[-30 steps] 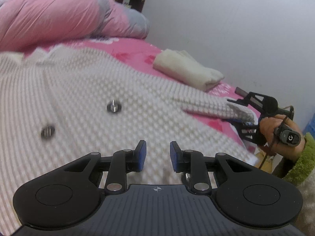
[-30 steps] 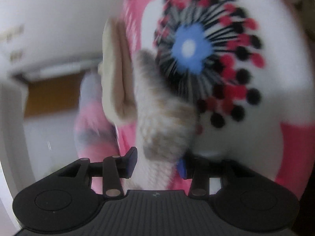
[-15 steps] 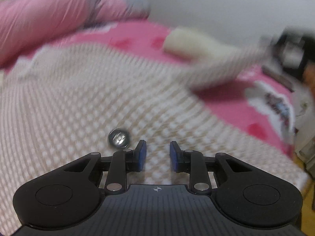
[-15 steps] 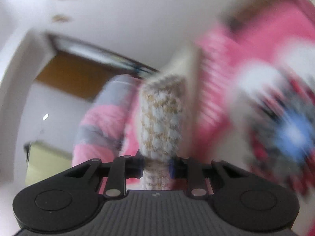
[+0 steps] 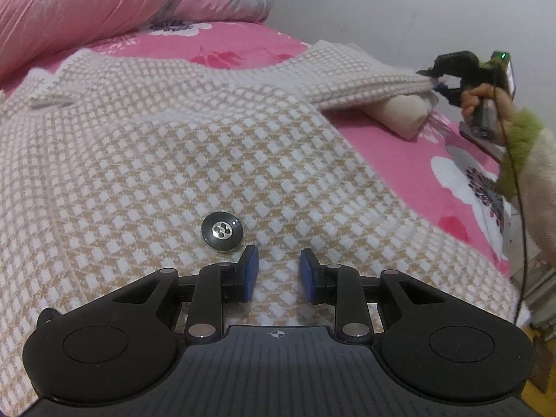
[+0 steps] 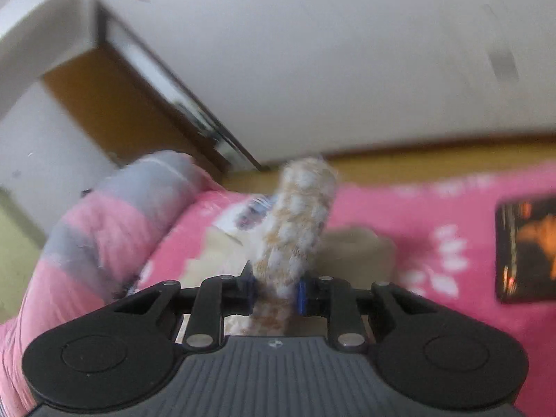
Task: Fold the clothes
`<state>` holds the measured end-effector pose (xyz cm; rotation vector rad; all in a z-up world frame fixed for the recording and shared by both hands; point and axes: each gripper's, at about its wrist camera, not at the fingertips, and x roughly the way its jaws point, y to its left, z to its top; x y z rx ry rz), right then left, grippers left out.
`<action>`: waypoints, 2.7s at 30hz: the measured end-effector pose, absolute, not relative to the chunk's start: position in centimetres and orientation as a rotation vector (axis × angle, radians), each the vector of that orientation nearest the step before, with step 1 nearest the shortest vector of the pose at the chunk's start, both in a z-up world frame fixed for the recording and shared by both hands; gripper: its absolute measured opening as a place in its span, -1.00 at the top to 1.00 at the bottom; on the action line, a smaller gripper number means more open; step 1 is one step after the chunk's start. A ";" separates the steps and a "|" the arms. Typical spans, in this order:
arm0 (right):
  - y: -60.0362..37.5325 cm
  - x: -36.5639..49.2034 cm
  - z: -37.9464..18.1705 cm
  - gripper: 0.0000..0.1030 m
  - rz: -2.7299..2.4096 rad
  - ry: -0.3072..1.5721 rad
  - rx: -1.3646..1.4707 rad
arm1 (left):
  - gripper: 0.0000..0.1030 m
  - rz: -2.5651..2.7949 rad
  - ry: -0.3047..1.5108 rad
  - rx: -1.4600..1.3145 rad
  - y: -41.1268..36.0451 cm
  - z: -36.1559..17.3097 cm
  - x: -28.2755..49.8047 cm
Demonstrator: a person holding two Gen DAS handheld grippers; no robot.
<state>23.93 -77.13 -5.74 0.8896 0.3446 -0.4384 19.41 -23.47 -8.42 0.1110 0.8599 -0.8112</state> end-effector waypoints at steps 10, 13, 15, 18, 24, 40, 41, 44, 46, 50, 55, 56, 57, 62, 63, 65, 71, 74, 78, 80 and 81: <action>-78.1 27.3 -4.7 0.16 -0.379 0.543 0.725 | 0.47 -0.791 0.887 0.014 -21.8 -5.5 20.2; -78.2 23.7 -5.6 0.11 -0.422 0.588 0.742 | 0.47 -0.772 0.909 0.024 -21.6 -6.1 20.0; -77.7 19.6 -5.3 0.08 -0.407 0.550 0.792 | 0.47 -0.787 0.903 0.031 -20.9 -5.8 19.2; -74.1 12.0 -4.4 0.07 -0.247 0.516 0.795 | 0.47 -0.835 0.890 0.059 -20.1 -5.1 17.0; -63.7 1.0 -5.1 0.07 0.071 0.632 0.755 | 0.29 -0.985 0.845 0.189 -19.6 -3.9 10.0; -50.6 -6.6 -8.3 0.22 0.107 0.657 0.284 | 0.24 -0.987 0.574 0.713 -27.1 -8.0 -1.4; -50.6 -6.3 -8.6 0.31 0.096 0.646 0.275 | 0.24 -0.982 0.567 0.712 -27.4 -7.9 -1.4; -50.7 -5.7 -9.3 0.57 0.070 0.636 0.274 | 0.24 -0.962 0.534 0.715 -28.2 -7.7 -1.8; -51.1 -6.0 -9.4 0.72 0.074 0.599 0.328 | 0.24 -0.954 0.523 0.720 -28.8 -7.7 -2.0; -51.9 -7.4 -9.0 0.78 0.105 0.458 0.424 | 0.24 -0.937 0.499 0.713 -29.9 -7.7 -2.2; -52.1 -7.3 -9.5 0.77 0.091 0.443 0.450 | 0.63 -0.899 0.453 0.651 -30.1 -7.1 -2.1; -52.0 -7.2 -9.6 0.74 0.086 0.450 0.445 | 0.72 -0.890 0.449 0.636 -29.9 -6.9 -2.0; -51.6 -7.1 -9.6 0.74 0.079 0.452 0.430 | 0.78 -0.880 0.446 0.622 -29.8 -6.7 -2.0; -47.8 -9.1 -7.1 0.96 0.088 0.310 0.167 | 0.85 -0.854 0.411 0.576 -27.0 -3.3 -2.8; -46.8 -10.1 -6.2 0.96 0.099 0.266 0.078 | 0.85 -0.859 0.409 0.570 -26.2 -2.5 -3.1; -45.2 -10.9 -6.1 0.96 0.121 0.265 -0.077 | 0.85 -0.900 0.438 0.585 -24.9 -1.8 -3.5; -42.9 -10.7 -8.4 0.96 0.220 0.365 -0.332 | 0.85 -0.898 0.576 0.691 -24.3 -5.5 -3.6; -44.6 -10.8 -7.2 0.86 0.310 0.421 -0.298 | 0.86 -0.907 0.598 0.679 -24.1 -5.9 -3.0; -52.5 -9.7 -4.8 0.66 0.431 0.444 0.094 | 0.86 -0.931 0.595 0.672 -23.6 -6.2 -2.6; -56.6 -7.6 -4.2 0.53 0.418 0.420 0.350 | 0.86 -0.943 0.597 0.665 -23.2 -6.4 -2.3; -58.5 -5.8 -4.2 0.50 0.389 0.419 0.491 | 0.86 -0.949 0.599 0.656 -22.9 -6.3 -2.0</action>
